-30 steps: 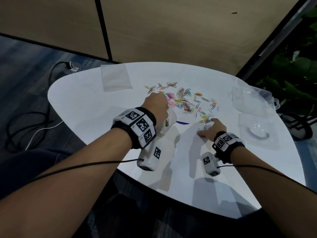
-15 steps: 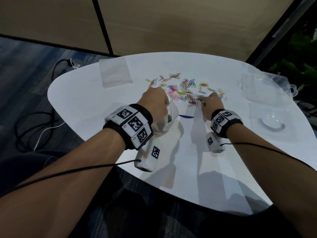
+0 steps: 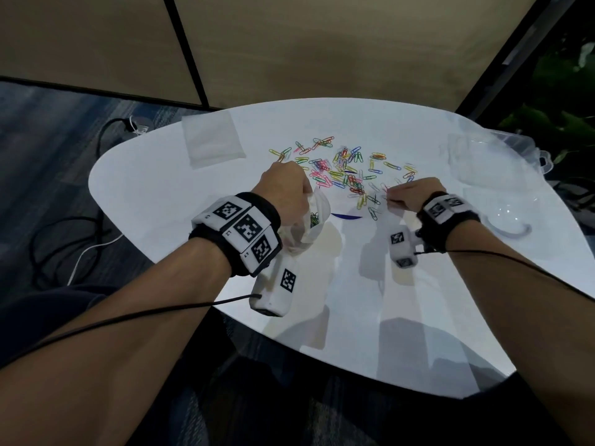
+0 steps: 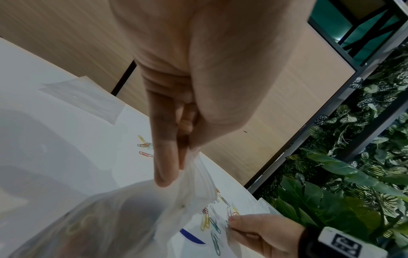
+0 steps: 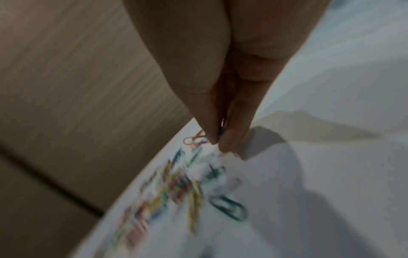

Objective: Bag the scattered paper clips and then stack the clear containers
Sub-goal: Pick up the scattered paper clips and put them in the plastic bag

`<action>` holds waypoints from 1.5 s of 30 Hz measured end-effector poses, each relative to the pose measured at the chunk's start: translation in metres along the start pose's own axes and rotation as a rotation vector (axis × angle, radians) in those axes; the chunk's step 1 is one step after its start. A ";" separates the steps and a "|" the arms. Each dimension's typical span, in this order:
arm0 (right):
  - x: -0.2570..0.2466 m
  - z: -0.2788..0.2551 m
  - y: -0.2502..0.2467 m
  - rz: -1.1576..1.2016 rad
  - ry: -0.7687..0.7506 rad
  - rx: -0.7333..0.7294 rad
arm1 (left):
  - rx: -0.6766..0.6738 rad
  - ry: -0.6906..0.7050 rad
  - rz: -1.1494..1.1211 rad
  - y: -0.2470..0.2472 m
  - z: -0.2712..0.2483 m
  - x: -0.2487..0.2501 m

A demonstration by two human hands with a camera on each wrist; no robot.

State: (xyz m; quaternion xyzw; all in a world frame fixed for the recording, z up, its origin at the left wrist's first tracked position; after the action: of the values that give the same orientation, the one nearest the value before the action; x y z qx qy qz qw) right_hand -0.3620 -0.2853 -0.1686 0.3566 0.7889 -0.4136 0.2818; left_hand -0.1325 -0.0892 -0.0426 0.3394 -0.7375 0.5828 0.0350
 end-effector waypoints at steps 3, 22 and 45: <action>-0.020 -0.031 0.021 0.492 0.085 -0.249 | -0.001 0.000 -0.010 -0.002 -0.001 0.001; -0.131 -0.144 0.129 -0.278 -0.360 -0.592 | 0.049 -0.026 -0.006 -0.018 -0.004 -0.002; -0.054 -0.013 0.106 -0.908 -0.562 -0.040 | 0.027 -0.013 0.035 -0.014 -0.005 0.000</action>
State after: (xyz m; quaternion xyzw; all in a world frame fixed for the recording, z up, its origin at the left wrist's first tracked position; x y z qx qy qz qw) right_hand -0.2477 -0.2491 -0.1706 -0.1505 0.7655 -0.5584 0.2819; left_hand -0.1264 -0.0858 -0.0289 0.3309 -0.7356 0.5909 0.0153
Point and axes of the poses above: each hand's wrist, its own z-axis towards the middle knuckle, its own y-axis out of the palm, x = y × z, the point moved 10 cm from there along z, towards the middle knuckle, and after that the axes turned 7 degrees about z, right-handed, at the moved point
